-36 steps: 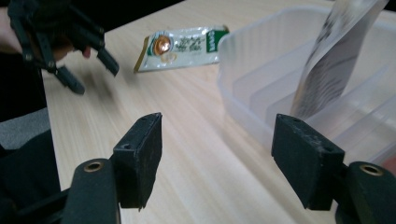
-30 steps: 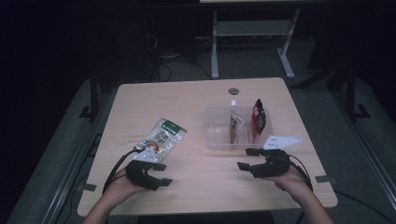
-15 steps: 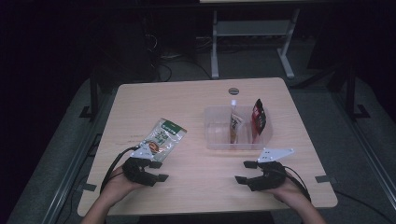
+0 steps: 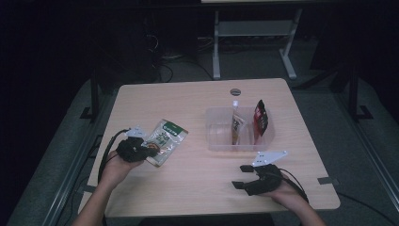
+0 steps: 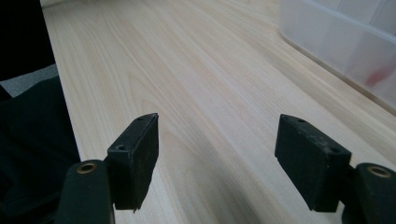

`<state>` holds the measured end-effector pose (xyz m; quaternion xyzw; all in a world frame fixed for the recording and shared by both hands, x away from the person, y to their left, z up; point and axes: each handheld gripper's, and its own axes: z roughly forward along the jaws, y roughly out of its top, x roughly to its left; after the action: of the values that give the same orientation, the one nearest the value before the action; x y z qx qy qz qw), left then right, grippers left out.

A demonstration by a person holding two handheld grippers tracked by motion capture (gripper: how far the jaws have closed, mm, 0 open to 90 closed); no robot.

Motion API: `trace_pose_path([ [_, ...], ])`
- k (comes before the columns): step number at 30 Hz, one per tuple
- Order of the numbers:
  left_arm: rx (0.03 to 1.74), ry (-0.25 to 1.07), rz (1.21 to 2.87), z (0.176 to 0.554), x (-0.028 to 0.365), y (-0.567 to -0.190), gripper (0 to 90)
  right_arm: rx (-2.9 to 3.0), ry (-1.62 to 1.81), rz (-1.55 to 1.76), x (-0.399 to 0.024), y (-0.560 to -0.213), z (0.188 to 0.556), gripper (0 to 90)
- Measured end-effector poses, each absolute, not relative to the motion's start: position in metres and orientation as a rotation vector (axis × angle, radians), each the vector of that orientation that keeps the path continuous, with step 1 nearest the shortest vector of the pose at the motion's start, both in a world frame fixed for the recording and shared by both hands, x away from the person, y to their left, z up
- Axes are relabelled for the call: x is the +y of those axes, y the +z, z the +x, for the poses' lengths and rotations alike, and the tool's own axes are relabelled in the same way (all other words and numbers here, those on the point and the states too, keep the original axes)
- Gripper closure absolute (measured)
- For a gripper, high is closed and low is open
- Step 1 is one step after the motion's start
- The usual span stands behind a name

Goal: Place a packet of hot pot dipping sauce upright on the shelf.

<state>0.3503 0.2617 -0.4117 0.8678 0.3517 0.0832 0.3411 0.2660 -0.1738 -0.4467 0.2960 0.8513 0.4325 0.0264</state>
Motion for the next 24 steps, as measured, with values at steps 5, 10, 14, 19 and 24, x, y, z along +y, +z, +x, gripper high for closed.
trace_pose_path([
  [5,0.978,0.316,2.248,0.377,0.265,-0.413,89.7,2.627,1.34,0.923,-0.175,-0.447,0.267,30.0],
  [10,1.04,0.372,2.209,0.4,0.268,-0.416,89.6,2.64,1.331,0.921,-0.175,-0.448,0.267,30.0],
  [14,1.094,0.379,2.207,0.414,0.267,-0.419,86.3,2.644,1.326,0.917,-0.175,-0.449,0.267,30.0],
  [19,1.135,0.375,2.199,0.425,0.267,-0.43,70.7,2.642,1.323,0.922,-0.177,-0.449,0.267,30.1],
  [24,1.174,0.314,2.235,0.431,0.269,-0.443,57.7,2.642,1.317,0.913,-0.179,-0.449,0.267,30.2],
])
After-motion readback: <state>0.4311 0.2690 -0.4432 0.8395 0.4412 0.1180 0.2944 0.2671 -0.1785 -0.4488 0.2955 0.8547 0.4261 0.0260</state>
